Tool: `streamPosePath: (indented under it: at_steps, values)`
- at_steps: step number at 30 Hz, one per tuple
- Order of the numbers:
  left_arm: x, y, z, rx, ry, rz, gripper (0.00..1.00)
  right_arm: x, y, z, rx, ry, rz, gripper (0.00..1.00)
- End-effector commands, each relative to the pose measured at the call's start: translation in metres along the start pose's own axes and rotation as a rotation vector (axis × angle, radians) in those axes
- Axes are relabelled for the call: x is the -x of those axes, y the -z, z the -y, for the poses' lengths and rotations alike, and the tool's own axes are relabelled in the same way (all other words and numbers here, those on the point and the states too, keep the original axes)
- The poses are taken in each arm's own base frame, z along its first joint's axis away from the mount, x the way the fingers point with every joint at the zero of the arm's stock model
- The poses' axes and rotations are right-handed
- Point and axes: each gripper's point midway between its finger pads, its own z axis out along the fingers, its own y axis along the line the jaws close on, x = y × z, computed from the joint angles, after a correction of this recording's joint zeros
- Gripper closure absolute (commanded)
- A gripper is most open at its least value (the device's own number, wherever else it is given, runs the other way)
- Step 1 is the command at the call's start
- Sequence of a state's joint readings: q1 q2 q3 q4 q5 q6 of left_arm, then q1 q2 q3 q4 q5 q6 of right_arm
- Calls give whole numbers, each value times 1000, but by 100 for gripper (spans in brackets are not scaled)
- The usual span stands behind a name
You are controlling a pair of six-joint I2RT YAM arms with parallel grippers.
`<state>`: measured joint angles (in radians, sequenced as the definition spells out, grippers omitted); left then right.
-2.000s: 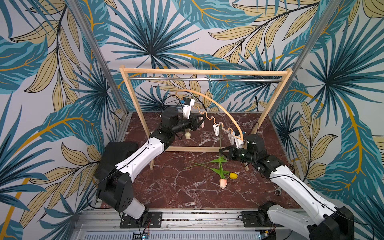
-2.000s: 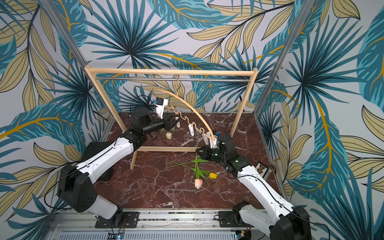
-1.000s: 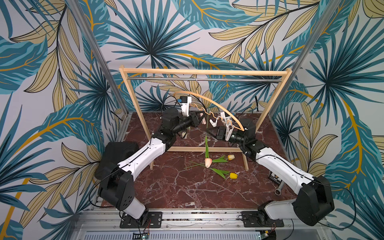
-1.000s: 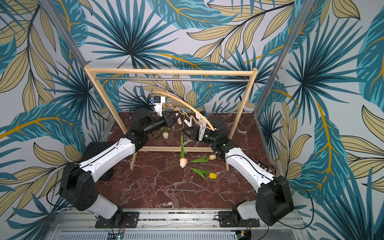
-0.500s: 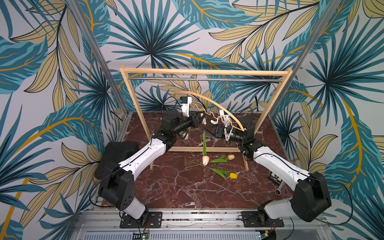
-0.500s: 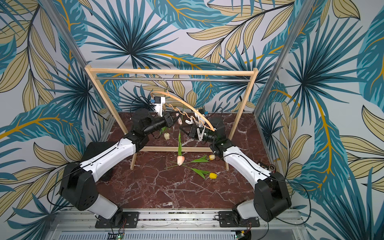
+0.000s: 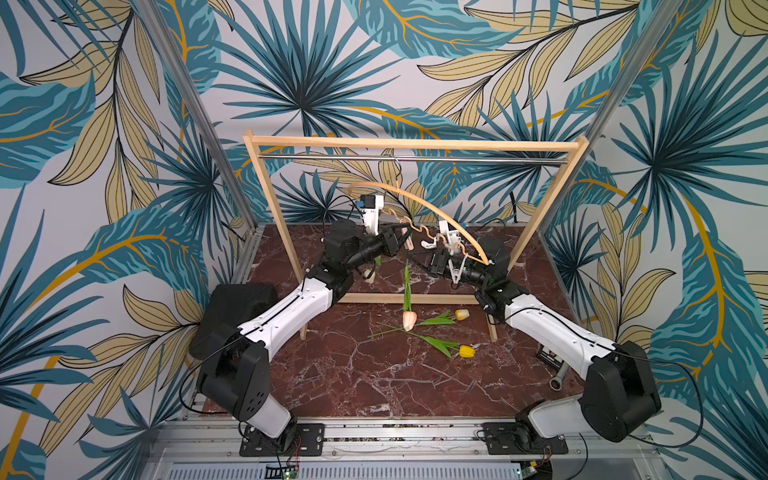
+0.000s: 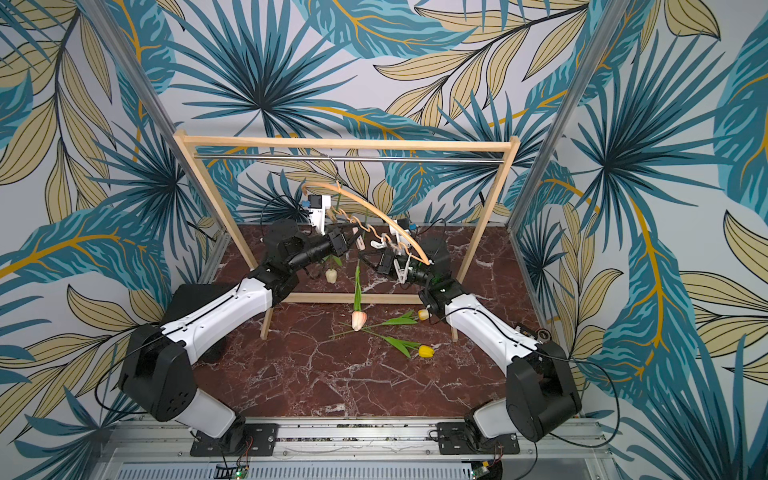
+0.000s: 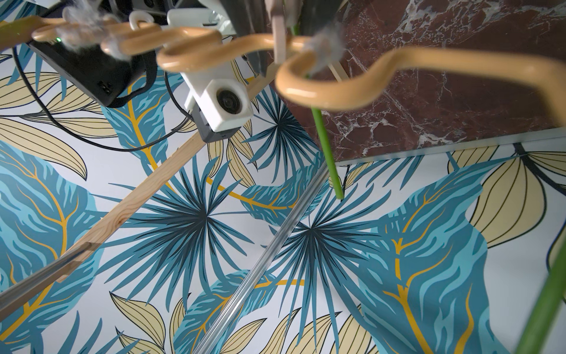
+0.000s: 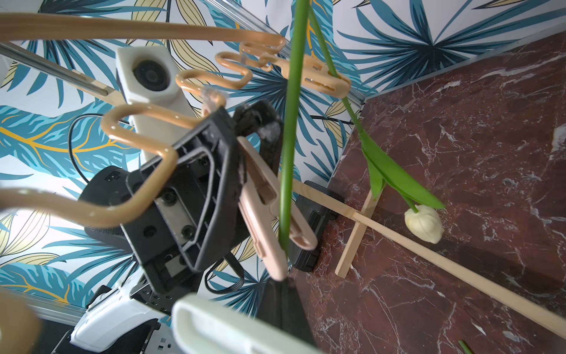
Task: Dry the flowers on a clothes hanger
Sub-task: Clamp the flower onto the hanger.
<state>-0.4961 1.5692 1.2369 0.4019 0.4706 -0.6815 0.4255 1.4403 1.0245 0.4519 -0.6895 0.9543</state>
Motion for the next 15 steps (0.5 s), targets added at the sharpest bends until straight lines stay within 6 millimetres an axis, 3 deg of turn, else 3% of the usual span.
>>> streamPosePath:
  at_steps: [1, 4, 9, 15]
  values:
    - [-14, 2, -7, 17, 17, -26, 76, -5, 0, -7, 37, 24, -11, 100]
    - [-14, 3, -6, 15, 16, -21, 68, -5, 0, -6, 32, 26, -8, 100]
    - [-13, 3, -7, 20, 17, -17, 64, -4, 0, -6, 29, 26, -3, 100]
    - [-8, 6, -4, 23, 8, 3, 44, -7, 0, 4, -12, 16, -9, 100]
